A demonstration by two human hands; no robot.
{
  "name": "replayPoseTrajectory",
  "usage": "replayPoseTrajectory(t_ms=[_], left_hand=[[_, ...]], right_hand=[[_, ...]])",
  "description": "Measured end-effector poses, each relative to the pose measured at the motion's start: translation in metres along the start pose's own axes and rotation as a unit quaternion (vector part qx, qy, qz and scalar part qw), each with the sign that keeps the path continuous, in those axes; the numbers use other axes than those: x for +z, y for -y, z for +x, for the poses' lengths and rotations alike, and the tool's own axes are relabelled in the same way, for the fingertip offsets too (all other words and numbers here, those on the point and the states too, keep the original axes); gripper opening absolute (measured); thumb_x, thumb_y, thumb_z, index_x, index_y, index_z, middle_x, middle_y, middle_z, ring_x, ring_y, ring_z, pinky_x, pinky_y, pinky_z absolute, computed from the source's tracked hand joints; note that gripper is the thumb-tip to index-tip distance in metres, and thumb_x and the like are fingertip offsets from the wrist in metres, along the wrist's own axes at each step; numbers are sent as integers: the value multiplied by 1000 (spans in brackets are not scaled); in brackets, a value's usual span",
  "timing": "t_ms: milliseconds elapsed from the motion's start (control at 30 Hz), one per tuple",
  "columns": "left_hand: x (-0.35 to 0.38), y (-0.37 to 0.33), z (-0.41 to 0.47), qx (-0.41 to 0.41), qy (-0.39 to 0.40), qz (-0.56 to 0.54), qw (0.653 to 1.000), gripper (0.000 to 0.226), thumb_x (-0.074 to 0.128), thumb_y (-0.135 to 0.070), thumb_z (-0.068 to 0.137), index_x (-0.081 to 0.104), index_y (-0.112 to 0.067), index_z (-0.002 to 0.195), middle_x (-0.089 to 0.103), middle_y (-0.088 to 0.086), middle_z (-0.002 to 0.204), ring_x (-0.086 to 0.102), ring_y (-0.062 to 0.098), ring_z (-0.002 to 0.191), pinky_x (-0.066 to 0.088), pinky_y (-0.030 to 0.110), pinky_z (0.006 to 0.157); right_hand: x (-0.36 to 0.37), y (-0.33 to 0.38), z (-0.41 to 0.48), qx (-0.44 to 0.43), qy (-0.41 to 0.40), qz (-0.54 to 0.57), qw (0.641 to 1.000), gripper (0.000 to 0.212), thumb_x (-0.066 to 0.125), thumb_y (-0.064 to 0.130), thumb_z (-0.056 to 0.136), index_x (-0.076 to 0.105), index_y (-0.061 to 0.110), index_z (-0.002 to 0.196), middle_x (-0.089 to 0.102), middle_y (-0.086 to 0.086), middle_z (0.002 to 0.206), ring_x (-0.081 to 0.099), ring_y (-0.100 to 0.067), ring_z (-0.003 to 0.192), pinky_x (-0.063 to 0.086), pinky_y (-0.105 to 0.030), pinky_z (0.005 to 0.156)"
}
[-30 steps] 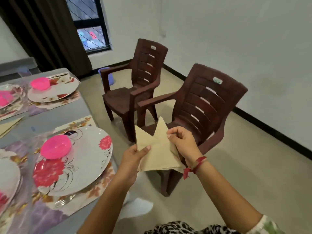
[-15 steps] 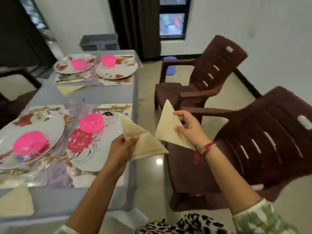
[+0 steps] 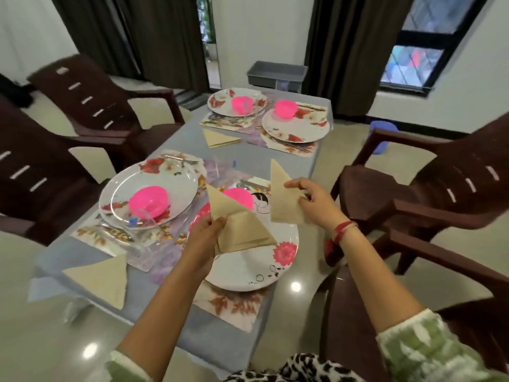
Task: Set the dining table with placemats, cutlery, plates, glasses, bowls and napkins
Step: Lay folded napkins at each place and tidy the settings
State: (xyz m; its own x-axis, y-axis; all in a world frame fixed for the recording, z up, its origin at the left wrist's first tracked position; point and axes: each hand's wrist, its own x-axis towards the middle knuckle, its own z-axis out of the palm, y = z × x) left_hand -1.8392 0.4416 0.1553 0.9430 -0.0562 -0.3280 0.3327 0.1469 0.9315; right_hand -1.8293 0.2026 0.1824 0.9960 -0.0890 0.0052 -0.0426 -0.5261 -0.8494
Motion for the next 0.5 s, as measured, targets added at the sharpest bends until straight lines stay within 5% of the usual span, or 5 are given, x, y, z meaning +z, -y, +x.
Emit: replayPoseTrajectory(t_ms=[67,167,267,400,500], left_hand=[[-8,-7,7,3,-10,-17,1000,20,45,-8,99,65,-12,101,71,2,87,65,17,78,52,34,71],[-19,-15,12,12,-19,-45,999,21,46,-8,99,66,-14,98,72,2,88,65,21,83,52,40,80],[-31,-25,16,24,-35,-67,997,18,47,-9,99,65,-13,97,70,2,84,66,19,75,54,34,65],[-49,-32,23,35,-70,-89,993,16,48,-9,98,63,-11,95,68,2,80,67,13,60,54,28,46],[-53,-34,33,37,-84,-91,992,16,48,-10,98,64,-13,96,68,3,88,66,20,77,53,34,63]], right_hand=[[8,7,14,-11,15,-13,1000,51,37,-13,85,56,17,121,52,7,115,48,-10,102,37,0,68],[14,18,33,-6,14,-5,1000,47,46,-6,86,52,23,122,59,4,100,55,-11,84,46,-18,68],[17,35,56,-14,-13,2,1000,36,60,-2,84,55,22,111,58,8,88,55,-7,75,49,-23,69],[25,57,89,-38,-46,2,998,21,62,3,86,60,13,103,62,0,94,55,-6,77,44,-11,61],[27,61,113,-46,-46,4,998,22,56,2,90,61,7,110,60,-1,105,51,2,77,39,-4,59]])
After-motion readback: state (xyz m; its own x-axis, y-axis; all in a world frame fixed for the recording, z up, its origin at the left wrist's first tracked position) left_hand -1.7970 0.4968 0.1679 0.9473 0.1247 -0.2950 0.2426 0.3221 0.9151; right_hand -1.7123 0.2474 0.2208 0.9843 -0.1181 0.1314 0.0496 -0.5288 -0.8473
